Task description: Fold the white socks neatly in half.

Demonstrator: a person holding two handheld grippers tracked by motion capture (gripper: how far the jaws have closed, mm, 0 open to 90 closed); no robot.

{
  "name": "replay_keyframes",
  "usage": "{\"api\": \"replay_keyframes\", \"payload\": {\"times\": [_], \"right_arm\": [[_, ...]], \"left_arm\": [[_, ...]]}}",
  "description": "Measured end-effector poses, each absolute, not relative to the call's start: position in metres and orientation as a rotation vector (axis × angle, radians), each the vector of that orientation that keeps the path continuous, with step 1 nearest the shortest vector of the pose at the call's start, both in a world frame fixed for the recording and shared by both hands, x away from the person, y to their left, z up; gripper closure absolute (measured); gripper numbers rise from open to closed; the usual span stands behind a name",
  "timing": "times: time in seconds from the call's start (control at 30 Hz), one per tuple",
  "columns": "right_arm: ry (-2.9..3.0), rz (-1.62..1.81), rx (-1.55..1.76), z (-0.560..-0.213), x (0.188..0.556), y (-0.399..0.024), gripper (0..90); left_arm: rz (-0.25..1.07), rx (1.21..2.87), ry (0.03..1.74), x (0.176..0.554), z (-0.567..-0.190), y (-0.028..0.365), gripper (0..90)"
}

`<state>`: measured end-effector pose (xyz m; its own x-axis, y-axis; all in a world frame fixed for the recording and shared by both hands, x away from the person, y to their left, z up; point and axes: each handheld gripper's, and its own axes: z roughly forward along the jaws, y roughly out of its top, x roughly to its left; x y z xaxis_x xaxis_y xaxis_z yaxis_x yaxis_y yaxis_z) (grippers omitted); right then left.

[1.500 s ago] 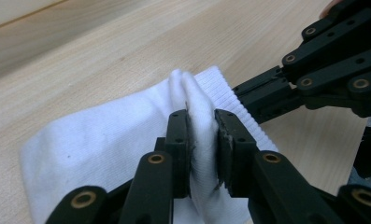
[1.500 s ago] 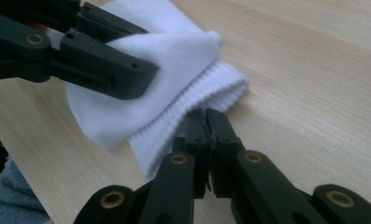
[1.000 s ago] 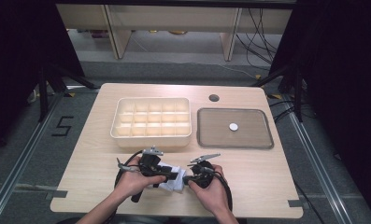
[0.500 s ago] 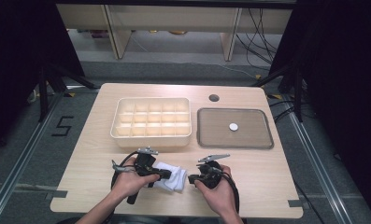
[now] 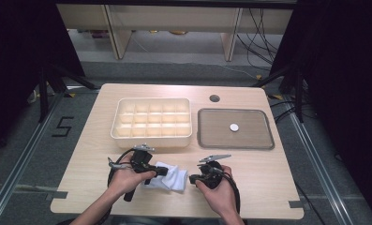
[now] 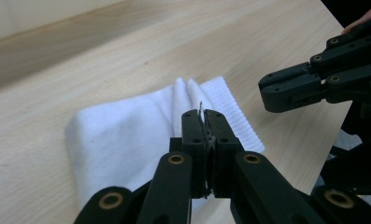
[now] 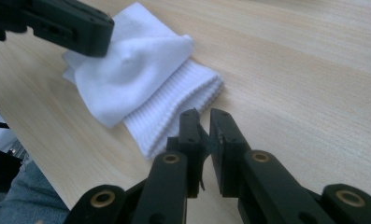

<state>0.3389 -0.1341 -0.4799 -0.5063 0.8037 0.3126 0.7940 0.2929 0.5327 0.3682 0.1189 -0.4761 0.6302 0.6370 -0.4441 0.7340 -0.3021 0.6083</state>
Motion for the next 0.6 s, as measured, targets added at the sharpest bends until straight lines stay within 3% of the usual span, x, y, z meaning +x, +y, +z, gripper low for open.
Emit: {"api": "replay_keyframes", "payload": {"times": [0.4, 0.6], "right_arm": [[2.522, 1.046, 1.559, -0.48, 0.338, -0.134, 83.0], [2.508, 1.037, 1.575, -0.478, 0.338, -0.134, 82.4]], "left_arm": [[-0.182, 2.062, 1.02, 0.366, -0.482, 0.095, 84.6], [-0.115, 1.925, 1.027, 0.367, -0.458, 0.12, 76.6]]}}
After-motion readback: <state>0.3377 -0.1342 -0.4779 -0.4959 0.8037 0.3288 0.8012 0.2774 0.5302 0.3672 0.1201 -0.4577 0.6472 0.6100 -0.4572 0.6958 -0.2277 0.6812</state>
